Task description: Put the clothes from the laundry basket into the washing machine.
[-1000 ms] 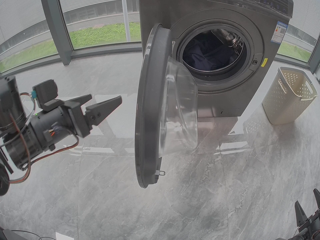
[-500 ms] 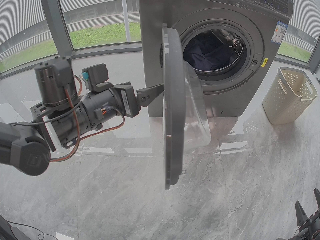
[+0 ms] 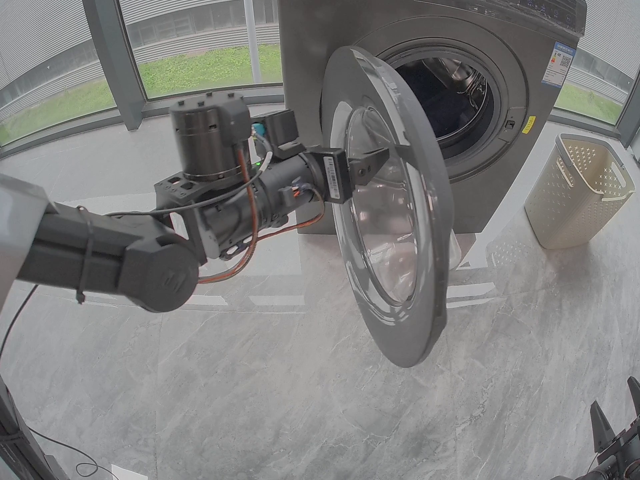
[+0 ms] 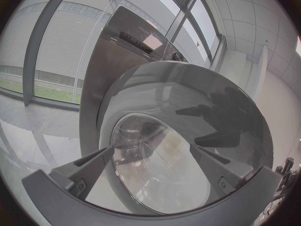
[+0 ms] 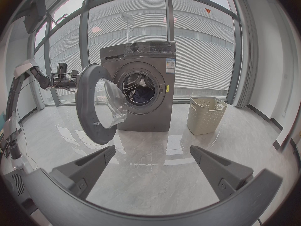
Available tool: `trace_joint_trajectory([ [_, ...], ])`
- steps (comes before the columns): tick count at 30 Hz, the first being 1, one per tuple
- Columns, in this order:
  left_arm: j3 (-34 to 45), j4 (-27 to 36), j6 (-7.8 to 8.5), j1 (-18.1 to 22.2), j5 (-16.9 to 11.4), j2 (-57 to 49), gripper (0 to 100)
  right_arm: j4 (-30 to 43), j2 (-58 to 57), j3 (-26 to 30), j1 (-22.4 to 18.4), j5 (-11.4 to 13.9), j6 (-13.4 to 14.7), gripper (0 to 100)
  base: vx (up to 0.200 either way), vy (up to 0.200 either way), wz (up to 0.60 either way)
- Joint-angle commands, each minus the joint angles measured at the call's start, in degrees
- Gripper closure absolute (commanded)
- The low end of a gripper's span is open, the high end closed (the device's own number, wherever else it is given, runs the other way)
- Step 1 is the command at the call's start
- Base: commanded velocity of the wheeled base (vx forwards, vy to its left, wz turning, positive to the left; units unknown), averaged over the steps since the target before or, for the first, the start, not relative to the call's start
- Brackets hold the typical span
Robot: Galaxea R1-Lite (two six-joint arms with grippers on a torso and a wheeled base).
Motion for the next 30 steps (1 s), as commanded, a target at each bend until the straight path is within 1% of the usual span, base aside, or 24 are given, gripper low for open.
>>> trace_joint_trajectory([
  [1,-9.85,1.14,-0.06,-1.01,1.41,9.39,0,-0.01,-0.93,1.01,0.00,-0.05,-0.03,0,0.000,0.000,0.00],
  [4,-15.21,2.54,-0.15,-1.18,2.82,12.64,0,-0.01,-0.93,1.01,0.00,0.04,-0.03,0,0.000,0.000,0.00],
  [6,-19.17,2.89,-0.24,-1.27,4.75,15.54,0,-0.01,-0.93,1.01,0.00,0.04,-0.03,0,0.000,0.000,0.00],
  [7,-20.04,2.98,-0.32,-1.45,5.19,16.15,0,-0.01,-0.93,1.01,0.00,-0.05,-0.03,0,0.000,0.000,0.00],
  [8,-23.74,2.98,-0.68,-2.06,6.86,18.44,0,-0.01,-0.93,1.01,0.00,-0.05,-0.03,0,0.000,0.000,0.00],
  [10,-26.99,2.89,-1.20,-2.15,8.27,20.37,0,-0.01,-0.93,1.01,0.00,0.04,-0.03,0,0.000,0.000,0.00],
  [12,-35.60,2.81,-2.87,-2.50,11.78,24.85,0,-0.01,-0.93,1.01,0.00,0.04,-0.03,0,0.000,0.000,0.00],
  [13,-35.60,2.81,-2.87,-2.50,11.78,24.85,0,-0.01,-0.93,1.01,0.00,0.04,-0.03,0,0.000,0.000,0.00],
  [14,-41.47,3.25,-4.72,-2.77,14.59,27.75,0,-0.01,-0.93,1.01,0.00,0.04,-0.03,0,0.000,0.000,0.00],
  [15,-41.47,3.60,-5.42,-2.68,15.83,28.72,0,-0.01,-0.93,1.01,0.00,0.04,-0.03,0,0.000,0.000,0.00],
  [16,-41.47,4.12,-6.30,-2.68,16.44,28.72,0,-0.01,-0.93,1.01,0.00,0.04,-0.03,0,0.000,0.000,0.00],
  [17,-41.47,4.30,-6.83,-2.68,16.44,28.55,0,-0.01,-0.93,1.01,0.00,0.04,-0.03,0,0.000,0.000,0.00],
  [19,-41.47,4.30,-8.50,-2.68,16.97,28.46,0,-0.01,-0.93,1.01,0.00,0.04,-0.03,0,0.000,0.000,0.00],
  [21,-41.47,4.04,-9.20,-2.68,17.14,28.46,0,-0.01,-0.93,1.01,0.00,0.04,0.05,0,0.000,0.000,0.00],
  [28,-41.47,3.86,-9.29,-2.68,17.41,26.79,0,-0.01,-0.93,1.01,0.00,0.04,-0.03,0,0.000,0.000,0.00],
  [30,-41.40,4.12,-9.64,-2.77,17.58,24.85,0,-0.01,-0.93,1.01,0.00,0.04,-0.03,0,0.000,0.000,0.00],
])
